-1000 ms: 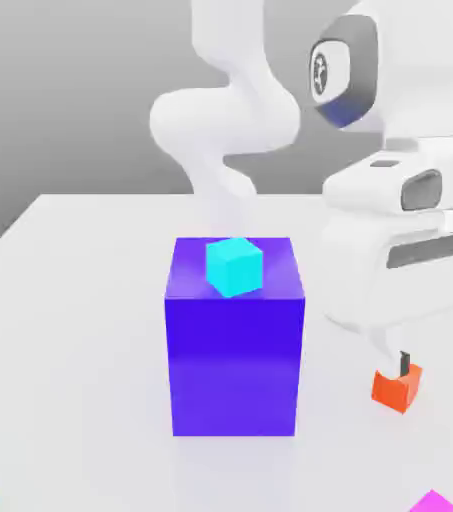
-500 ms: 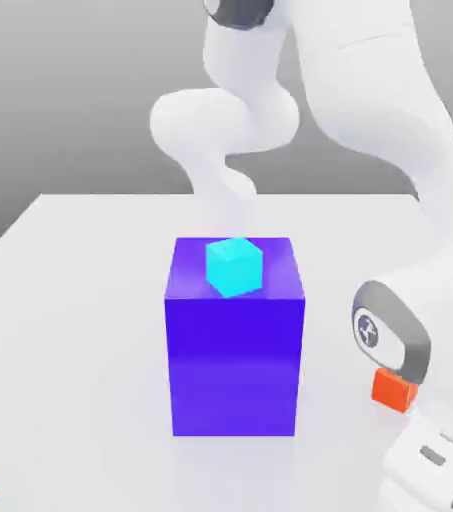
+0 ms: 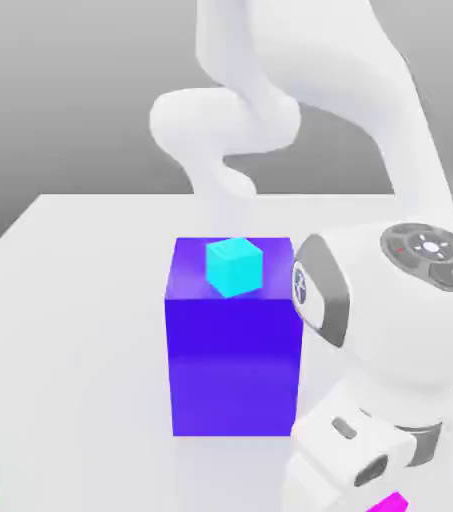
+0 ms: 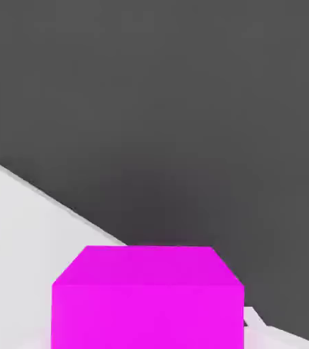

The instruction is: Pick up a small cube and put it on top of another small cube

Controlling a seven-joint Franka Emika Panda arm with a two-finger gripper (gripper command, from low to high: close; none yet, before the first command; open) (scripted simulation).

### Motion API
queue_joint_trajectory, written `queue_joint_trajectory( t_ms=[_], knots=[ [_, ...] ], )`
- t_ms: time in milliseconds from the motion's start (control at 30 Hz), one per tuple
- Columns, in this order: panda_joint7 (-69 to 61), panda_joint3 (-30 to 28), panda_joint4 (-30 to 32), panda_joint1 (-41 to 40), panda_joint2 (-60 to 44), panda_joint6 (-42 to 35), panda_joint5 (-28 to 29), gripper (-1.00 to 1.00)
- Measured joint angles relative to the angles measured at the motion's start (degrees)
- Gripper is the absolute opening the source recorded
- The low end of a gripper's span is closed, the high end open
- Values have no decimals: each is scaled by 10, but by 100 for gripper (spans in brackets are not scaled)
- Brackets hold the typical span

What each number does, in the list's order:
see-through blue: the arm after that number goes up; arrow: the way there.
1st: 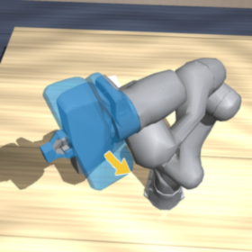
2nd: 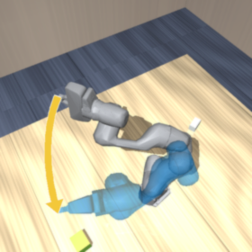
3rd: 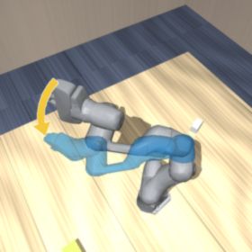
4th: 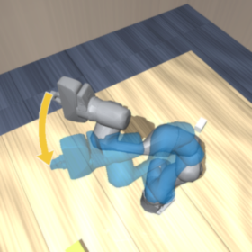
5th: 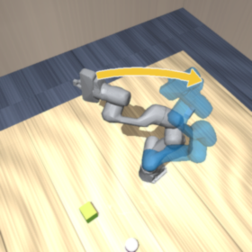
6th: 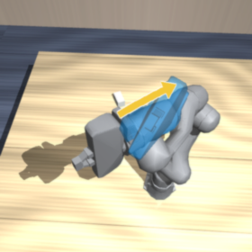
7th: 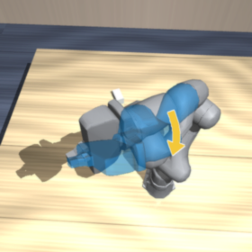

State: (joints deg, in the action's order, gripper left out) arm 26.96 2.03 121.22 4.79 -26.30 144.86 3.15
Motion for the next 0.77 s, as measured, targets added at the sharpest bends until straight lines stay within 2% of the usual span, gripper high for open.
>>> queue_joint_trajectory(
  t_ms=[500, 633, 667, 767],
  knots=[
    [-161, -119, 1, -234, 50, -34, -86, -100],
    [-188, -116, -3, -261, -4, 21, -111, -100],
    [-191, -113, -4, -264, -16, 32, -115, 100],
    [-191, -113, -4, -264, -16, 32, -115, 100]
  ],
)
